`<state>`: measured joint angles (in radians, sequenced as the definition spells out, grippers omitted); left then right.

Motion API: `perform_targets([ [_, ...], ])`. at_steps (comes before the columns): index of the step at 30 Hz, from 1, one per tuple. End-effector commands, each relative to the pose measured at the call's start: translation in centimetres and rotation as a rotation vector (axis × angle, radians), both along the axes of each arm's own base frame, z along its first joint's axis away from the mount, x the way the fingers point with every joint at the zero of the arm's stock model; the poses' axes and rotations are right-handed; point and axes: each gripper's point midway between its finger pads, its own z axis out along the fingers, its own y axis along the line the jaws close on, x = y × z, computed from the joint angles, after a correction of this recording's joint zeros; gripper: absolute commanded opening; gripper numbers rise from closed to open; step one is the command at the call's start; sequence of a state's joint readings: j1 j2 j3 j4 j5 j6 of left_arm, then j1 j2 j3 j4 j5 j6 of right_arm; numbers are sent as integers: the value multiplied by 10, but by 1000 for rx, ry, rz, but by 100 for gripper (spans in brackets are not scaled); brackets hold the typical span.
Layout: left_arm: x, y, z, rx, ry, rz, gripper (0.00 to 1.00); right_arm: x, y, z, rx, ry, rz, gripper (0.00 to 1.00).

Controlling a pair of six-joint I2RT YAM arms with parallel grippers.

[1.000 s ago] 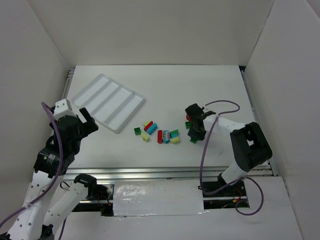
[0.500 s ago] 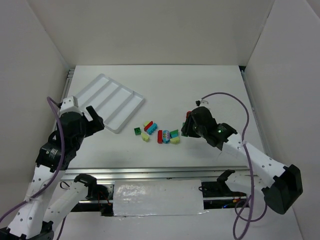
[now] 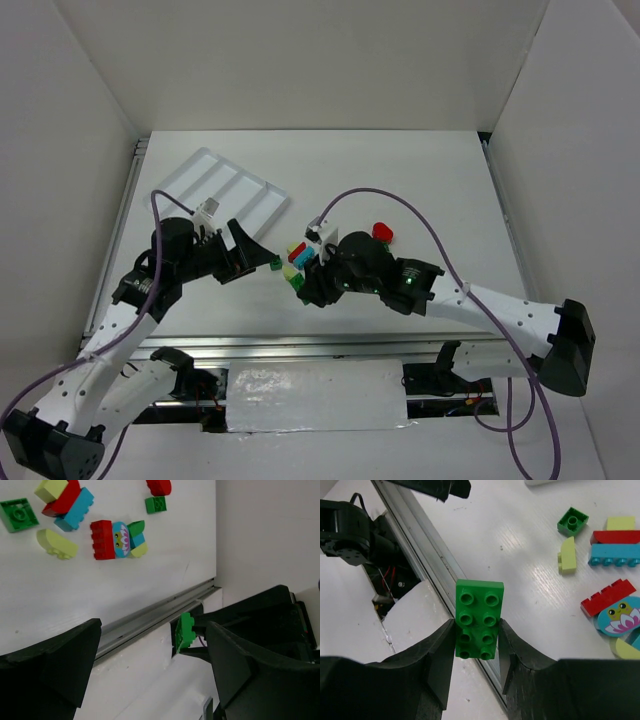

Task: Sort the legos into containers by color

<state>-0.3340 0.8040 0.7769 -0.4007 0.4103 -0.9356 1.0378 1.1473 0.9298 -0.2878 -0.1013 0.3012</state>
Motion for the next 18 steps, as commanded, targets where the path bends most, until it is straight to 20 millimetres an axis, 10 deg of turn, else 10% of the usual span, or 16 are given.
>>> perform_targets([
  [1,-9,-13,35,-95,-83,-73,97,2,23,49,155,-119,65,0],
  [18,-16,-35,18,-110,-48,-159,65,28,55,65,181,-144,19,0],
])
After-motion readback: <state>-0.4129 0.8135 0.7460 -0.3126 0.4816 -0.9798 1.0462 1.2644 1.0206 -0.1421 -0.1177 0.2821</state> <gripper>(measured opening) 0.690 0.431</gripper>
